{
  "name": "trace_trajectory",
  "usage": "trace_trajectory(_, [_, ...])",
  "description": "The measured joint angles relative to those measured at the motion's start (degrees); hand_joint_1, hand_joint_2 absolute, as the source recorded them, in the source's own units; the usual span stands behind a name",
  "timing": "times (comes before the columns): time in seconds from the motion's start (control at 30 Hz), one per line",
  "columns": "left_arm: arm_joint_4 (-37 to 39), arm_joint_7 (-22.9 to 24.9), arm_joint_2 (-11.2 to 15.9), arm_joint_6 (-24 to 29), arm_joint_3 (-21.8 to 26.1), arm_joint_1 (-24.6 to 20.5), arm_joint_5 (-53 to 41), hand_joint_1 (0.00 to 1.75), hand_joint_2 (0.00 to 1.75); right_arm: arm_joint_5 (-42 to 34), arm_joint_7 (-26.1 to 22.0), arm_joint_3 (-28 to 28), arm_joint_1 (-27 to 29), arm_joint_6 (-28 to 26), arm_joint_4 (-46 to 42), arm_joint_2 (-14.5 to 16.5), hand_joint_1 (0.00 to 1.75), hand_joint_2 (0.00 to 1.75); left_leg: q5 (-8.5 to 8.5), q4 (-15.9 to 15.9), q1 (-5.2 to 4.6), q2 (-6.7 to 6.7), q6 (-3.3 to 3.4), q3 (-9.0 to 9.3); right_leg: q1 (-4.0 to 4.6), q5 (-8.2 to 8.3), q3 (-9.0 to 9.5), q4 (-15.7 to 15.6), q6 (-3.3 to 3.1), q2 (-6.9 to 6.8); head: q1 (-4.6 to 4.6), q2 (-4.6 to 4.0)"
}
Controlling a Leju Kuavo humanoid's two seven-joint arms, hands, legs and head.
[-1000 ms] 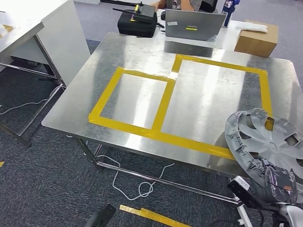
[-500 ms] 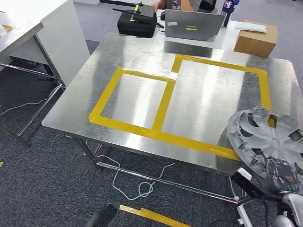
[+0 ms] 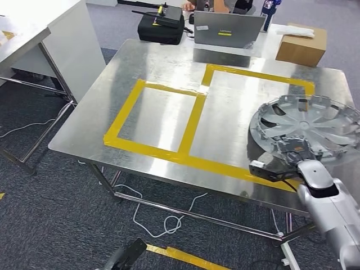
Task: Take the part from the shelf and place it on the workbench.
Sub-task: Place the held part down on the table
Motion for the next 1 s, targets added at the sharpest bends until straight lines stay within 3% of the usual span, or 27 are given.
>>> trace_trajectory(0.17, [0.0,0.5,-0.3,-0.2,-0.2,-0.5,-0.4,0.00,1.75,0.2,-1.1,9.0,-5.9,-0.1,5.6,5.4,1.75,1.75,0.12,0.0,0.14,-0.07,-0.20,0.00,0.12,0.04,-0.13,0.1,-0.11,-0.09,-0.01,0.00])
trace_trajectory(0.37, [0.0,0.7,-0.3,-0.3,-0.4,-0.6,-0.7,0.00,1.75,-2.2,-2.9,15.4,-8.2,-0.4,7.5,9.9,1.75,1.75,0.11,0.0,0.18,-0.09,-0.26,-0.04,0.15,0.02,-0.19,0.2,-0.16,-0.09,0.00,-0.02])
trace_trajectory(0.77, [0.0,0.8,-0.4,-0.2,-0.4,-0.6,-0.9,0.00,1.75,-5.5,-3.1,20.9,-9.0,-0.6,7.9,11.6,1.75,1.75,0.11,0.0,0.12,-0.09,-0.26,-0.05,0.11,0.01,-0.20,0.1,-0.16,-0.11,0.01,-0.01])
trace_trajectory(0.9, [0.0,0.9,-0.3,-0.1,-0.5,-0.6,-0.9,0.00,1.75,-6.2,-2.2,21.3,-9.0,-0.6,8.2,11.3,0.00,1.75,0.10,0.0,0.11,-0.09,-0.26,-0.04,0.11,0.01,-0.22,0.1,-0.16,-0.10,-0.01,-0.01])
trace_trajectory(0.93, [0.0,1.0,-0.3,-0.2,-0.5,-0.6,-0.9,0.00,1.75,-6.3,-2.0,21.4,-8.8,-0.6,8.3,11.0,0.00,1.75,0.10,0.0,0.11,-0.09,-0.26,-0.04,0.11,0.01,-0.23,0.1,-0.16,-0.12,-0.01,-0.01])
trace_trajectory(1.0, [0.0,1.2,-0.1,-0.5,-0.5,-0.6,-0.9,0.00,0.87,-6.7,-1.6,21.6,-8.5,-0.6,8.4,10.4,0.00,1.75,0.10,0.0,0.11,-0.12,-0.26,-0.07,0.11,0.01,-0.24,0.1,-0.16,-0.17,0.00,-0.02])
